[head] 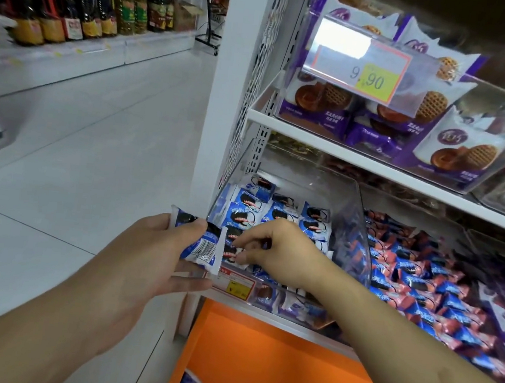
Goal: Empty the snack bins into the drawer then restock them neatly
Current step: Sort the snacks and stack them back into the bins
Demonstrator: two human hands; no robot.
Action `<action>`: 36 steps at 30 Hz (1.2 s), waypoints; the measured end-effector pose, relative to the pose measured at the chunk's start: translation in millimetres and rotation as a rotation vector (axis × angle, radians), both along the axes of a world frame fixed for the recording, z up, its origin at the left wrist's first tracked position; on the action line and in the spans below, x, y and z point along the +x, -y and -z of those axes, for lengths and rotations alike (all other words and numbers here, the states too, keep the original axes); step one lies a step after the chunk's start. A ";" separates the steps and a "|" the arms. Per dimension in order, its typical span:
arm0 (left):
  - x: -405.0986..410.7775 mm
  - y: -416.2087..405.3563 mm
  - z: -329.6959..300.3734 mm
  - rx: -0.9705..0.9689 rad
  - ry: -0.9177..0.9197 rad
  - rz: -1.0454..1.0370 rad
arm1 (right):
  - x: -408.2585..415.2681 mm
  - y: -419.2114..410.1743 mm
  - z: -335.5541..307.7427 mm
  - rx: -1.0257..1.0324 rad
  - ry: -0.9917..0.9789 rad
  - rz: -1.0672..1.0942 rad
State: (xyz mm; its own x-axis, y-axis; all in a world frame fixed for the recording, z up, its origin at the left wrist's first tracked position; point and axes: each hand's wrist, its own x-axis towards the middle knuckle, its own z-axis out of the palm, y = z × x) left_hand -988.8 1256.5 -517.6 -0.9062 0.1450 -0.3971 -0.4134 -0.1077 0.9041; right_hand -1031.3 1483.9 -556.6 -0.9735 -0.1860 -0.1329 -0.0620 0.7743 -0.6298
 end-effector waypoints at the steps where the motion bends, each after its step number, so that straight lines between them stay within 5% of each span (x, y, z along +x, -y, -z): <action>1: -0.3 -0.4 0.8 -0.001 -0.001 0.001 | -0.2 -0.3 0.3 0.004 0.003 -0.007; 11: 2.5 -1.2 4.9 -0.069 -0.057 0.051 | -2.0 -1.9 -9.0 0.153 -0.124 -0.057; 14: 6.4 -3.9 5.6 -0.086 -0.131 0.111 | 11.5 -11.8 -34.6 -0.115 -0.141 0.065; 18: 12.0 -15.0 6.0 -0.134 -0.211 0.158 | 46.4 -9.3 -61.9 -0.406 0.007 -0.097; 22: 15.4 -32.0 6.9 -0.199 -0.285 0.177 | 58.7 -15.4 -59.7 -0.315 -0.131 0.010; 26: 5.1 -47.6 3.1 -0.526 -0.530 0.210 | 60.7 -43.0 -58.8 0.001 -0.217 0.199; 30: -15.0 -53.9 9.1 -0.728 -0.768 0.350 | 57.1 -46.8 -54.3 0.202 -0.134 0.136; 36: -17.3 -44.3 38.0 -0.897 -0.863 0.685 | 46.4 -29.1 -23.8 0.290 -0.023 0.042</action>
